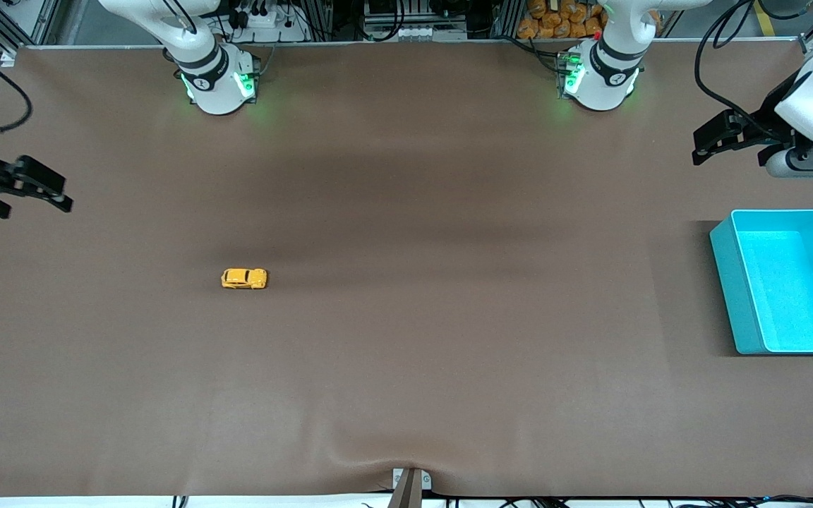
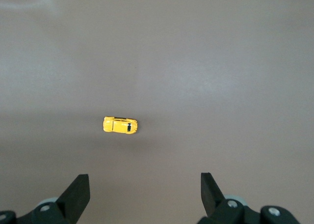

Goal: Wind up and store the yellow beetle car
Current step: 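Reach the right gripper down over the yellow toy car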

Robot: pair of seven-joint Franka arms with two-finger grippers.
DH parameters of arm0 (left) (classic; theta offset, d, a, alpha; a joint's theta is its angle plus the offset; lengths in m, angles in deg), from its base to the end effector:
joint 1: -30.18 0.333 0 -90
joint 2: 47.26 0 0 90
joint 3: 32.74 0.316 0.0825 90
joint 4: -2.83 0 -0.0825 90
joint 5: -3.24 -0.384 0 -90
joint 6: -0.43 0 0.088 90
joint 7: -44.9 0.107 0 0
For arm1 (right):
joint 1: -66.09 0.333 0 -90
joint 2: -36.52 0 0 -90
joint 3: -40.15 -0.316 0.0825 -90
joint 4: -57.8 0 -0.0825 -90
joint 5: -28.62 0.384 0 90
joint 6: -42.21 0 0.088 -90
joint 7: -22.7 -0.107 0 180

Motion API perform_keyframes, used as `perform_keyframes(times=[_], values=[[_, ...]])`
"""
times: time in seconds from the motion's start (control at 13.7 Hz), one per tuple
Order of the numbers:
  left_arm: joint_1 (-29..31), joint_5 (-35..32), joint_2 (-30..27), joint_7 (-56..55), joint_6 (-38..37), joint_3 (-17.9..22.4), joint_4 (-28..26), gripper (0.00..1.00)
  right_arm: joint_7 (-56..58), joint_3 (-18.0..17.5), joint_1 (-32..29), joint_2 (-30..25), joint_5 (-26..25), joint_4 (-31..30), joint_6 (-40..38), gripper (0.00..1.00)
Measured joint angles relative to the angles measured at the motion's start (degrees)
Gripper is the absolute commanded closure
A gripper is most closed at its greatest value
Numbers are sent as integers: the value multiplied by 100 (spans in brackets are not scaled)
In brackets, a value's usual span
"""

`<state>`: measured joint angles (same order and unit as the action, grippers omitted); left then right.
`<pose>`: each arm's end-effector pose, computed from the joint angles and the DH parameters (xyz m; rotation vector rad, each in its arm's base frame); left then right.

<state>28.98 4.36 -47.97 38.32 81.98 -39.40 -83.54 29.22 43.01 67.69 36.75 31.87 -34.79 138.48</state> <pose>0.5300 -0.0760 0.6483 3.1304 -0.0383 -0.1151 0.5656 -0.0069 0.6108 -3.0849 -0.1348 -0.0987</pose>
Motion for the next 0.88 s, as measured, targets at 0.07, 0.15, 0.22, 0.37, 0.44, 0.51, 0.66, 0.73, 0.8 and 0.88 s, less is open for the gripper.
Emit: perform_keyframes(times=[0.07,0.15,0.22,0.37,0.44,0.51,0.66,0.73,0.8,0.88], values=[[0,0,0,0,0,-4,0,0,0,-13,44,9,2,-110,81,0],[-2,0,0,0,0,-7,0,0,2,-16,91,15,2,-241,177,0],[-2,0,0,0,0,-10,0,0,32,-18,133,20,2,-383,295,0],[-2,0,0,0,0,-8,0,0,204,-20,201,28,2,-674,542,0],[-2,0,0,0,0,-6,0,0,288,-20,233,31,2,-805,640,0],[-2,0,0,0,0,-6,0,0,338,-21,288,36,2,-929,709,0],[-2,0,0,0,0,-11,1,0,394,-23,446,67,0,-1142,782,0],[-2,0,0,0,0,-12,1,0,425,-25,540,102,-2,-1234,820,0],[-2,0,0,0,0,-12,2,0,454,-27,641,150,-22,-1301,866,0],[-2,0,0,0,0,-11,2,0,477,-28,750,209,-89,-1356,899,0]])
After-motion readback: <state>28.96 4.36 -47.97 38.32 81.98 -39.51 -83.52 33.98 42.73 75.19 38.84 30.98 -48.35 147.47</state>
